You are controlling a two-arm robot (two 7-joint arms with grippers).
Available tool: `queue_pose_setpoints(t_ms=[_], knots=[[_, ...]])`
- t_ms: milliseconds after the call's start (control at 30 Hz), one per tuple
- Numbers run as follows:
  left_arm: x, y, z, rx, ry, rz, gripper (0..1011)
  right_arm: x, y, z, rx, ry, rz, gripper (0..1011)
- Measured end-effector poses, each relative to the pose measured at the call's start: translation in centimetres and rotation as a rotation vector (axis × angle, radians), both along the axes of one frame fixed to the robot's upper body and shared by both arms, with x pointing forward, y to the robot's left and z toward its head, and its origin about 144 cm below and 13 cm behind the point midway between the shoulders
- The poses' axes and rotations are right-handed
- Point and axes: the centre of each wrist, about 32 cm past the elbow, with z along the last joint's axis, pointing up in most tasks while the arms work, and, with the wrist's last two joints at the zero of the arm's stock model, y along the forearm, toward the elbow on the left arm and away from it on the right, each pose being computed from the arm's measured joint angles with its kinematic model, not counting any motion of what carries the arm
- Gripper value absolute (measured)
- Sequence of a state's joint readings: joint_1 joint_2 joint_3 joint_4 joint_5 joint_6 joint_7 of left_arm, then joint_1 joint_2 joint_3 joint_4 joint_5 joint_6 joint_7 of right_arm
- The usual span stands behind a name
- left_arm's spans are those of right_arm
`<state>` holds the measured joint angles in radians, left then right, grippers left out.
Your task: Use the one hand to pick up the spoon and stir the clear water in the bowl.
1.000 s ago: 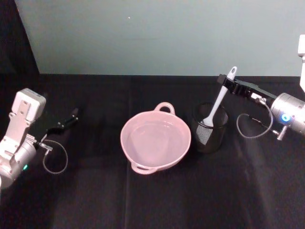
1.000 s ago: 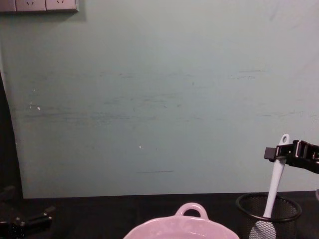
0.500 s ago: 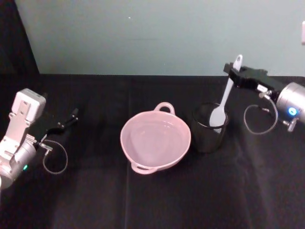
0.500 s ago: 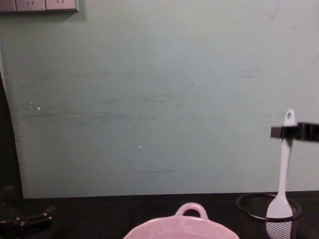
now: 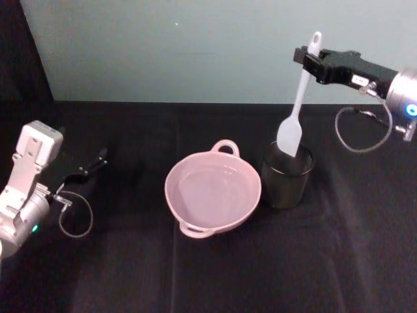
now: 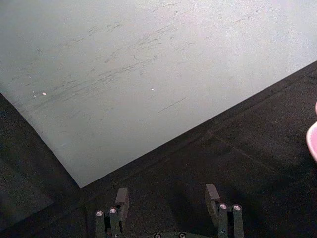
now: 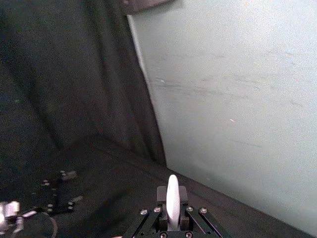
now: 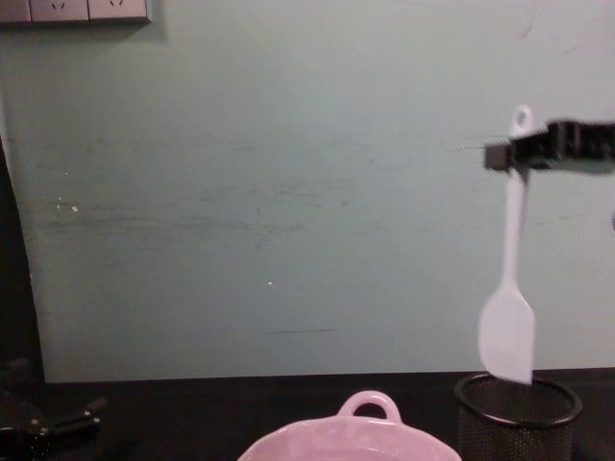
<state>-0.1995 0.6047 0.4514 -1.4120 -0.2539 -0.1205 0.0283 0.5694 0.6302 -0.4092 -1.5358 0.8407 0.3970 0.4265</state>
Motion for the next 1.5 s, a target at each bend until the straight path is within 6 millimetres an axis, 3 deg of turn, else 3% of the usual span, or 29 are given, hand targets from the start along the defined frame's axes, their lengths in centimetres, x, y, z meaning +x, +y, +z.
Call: queue_pose_setpoints(t_ms=[233, 367, 567, 733, 1000, 1333, 1500], knots=[[0.0, 0.0, 0.0, 0.000, 0.000, 0.000, 1011, -0.2, 2.2, 2.5, -0.024, -0.049, 0.077, 121], [0.0, 0.0, 0.0, 0.000, 0.000, 0.000, 1011, 0.0, 3.5, 2.5, -0.031, -0.062, 0.120, 121], [0.0, 0.0, 0.0, 0.000, 0.000, 0.000, 1011, 1.4, 5.1, -0.2, -0.035, -0.049, 0.189, 121], [0.0, 0.0, 0.0, 0.000, 0.000, 0.000, 1011, 2.8, 7.3, -4.8, -0.060, -0.018, 0.248, 121], [0.0, 0.0, 0.0, 0.000, 0.000, 0.000, 1011, 3.2, 8.3, -8.6, -0.066, -0.026, 0.265, 121], [0.0, 0.0, 0.0, 0.000, 0.000, 0.000, 1011, 2.2, 8.9, -10.2, -0.046, -0.028, 0.319, 121], [0.0, 0.0, 0.0, 0.000, 0.000, 0.000, 1011, 2.1, 10.3, -10.8, -0.013, -0.013, 0.352, 121]])
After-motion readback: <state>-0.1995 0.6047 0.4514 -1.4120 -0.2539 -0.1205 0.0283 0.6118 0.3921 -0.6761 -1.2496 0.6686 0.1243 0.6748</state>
